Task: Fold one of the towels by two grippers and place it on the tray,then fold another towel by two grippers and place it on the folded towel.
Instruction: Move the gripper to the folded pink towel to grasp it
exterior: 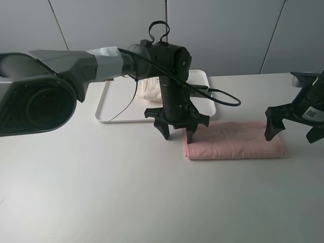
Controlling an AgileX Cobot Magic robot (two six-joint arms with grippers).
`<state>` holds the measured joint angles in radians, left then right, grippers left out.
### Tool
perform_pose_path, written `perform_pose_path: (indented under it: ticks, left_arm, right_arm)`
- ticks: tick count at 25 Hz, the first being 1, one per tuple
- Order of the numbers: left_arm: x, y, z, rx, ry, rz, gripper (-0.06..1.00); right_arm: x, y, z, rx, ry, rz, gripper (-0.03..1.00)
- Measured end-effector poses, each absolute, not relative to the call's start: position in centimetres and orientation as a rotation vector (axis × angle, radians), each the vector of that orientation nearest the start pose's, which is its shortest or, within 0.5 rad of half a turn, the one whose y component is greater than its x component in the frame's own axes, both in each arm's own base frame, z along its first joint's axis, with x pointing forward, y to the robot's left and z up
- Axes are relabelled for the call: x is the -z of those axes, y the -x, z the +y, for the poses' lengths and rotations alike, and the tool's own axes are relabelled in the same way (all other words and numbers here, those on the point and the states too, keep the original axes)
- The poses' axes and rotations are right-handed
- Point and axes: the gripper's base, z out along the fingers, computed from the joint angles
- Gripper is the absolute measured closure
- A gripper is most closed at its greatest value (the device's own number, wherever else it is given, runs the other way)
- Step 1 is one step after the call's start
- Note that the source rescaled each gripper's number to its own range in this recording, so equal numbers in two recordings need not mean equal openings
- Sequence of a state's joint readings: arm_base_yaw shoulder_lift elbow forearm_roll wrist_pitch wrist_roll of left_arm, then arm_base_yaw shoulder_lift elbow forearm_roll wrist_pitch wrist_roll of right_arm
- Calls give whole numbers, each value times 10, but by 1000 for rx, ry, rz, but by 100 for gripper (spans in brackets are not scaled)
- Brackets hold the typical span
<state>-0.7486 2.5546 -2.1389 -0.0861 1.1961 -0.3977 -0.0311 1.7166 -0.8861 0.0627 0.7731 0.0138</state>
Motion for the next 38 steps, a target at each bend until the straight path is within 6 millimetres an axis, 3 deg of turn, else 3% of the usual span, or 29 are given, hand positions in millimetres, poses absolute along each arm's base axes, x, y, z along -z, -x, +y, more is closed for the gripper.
perform_pose_path:
  ticks: [10, 21, 38]
  left_arm:
    - [-96, -365, -348, 132, -583, 3091, 4]
    - [-96, -365, -348, 128, -596, 3090, 3]
    - [-96, -365, -348, 123, -609, 3085, 3]
  right_arm:
    - [-130, -304, -3, -110, -133, 3160, -3]
    - [-99, -312, -4, -100, -136, 3205, -3]
    - [-111, -330, -4, -115, -62, 3198, -3]
